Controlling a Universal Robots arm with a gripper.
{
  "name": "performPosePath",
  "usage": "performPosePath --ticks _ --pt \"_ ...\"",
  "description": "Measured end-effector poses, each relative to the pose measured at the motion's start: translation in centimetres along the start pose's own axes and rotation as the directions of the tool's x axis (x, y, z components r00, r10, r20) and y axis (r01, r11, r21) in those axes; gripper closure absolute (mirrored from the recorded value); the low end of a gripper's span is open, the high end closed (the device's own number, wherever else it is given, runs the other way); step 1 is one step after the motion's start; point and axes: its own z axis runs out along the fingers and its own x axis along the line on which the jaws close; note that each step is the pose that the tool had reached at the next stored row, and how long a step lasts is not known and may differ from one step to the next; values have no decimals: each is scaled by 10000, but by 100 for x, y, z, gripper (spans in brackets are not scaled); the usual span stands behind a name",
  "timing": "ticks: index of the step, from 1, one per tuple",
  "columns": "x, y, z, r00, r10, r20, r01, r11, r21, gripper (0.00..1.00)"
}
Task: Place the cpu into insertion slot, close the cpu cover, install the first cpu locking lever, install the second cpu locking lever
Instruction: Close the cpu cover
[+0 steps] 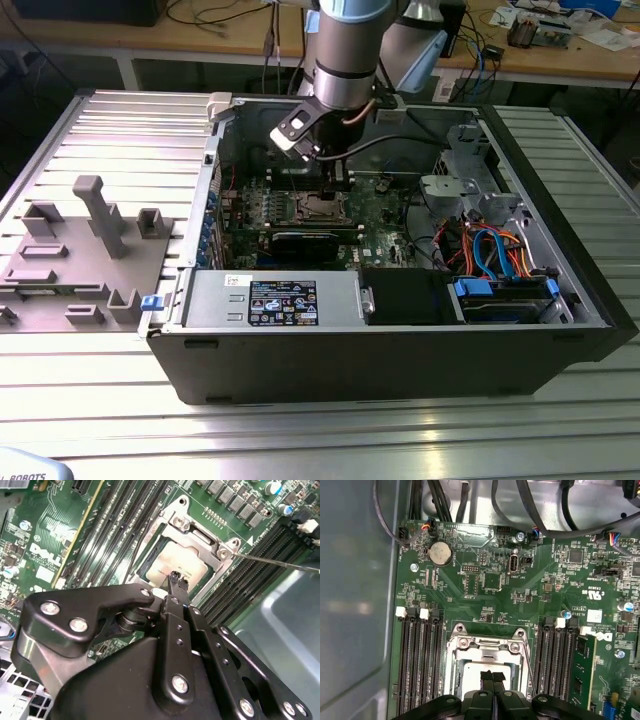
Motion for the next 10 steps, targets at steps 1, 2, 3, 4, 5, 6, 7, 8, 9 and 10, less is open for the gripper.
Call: performPosePath --ticks 1,2,3,4,5,6,7,8,9,10 --pt "0 0 -17 10000 1 -1 -1 10000 2 89" --pt "0 0 -42 10000 1 -2 -1 10000 3 89" --pt "0 1 -62 10000 0 -2 0 10000 4 89" --pt "0 1 -77 10000 0 -1 0 10000 4 89" --pt "0 1 -92 10000 1 -1 -1 10000 4 89" --pt "0 0 -105 10000 1 -1 -1 10000 5 89" --pt "0 0 -122 10000 0 0 0 10000 4 89" --pt "1 0 -139 10000 0 -1 0 10000 5 89" --pt "1 -1 -151 10000 1 -1 -1 10000 5 89" --pt "1 -1 -163 10000 0 -1 0 10000 5 89"
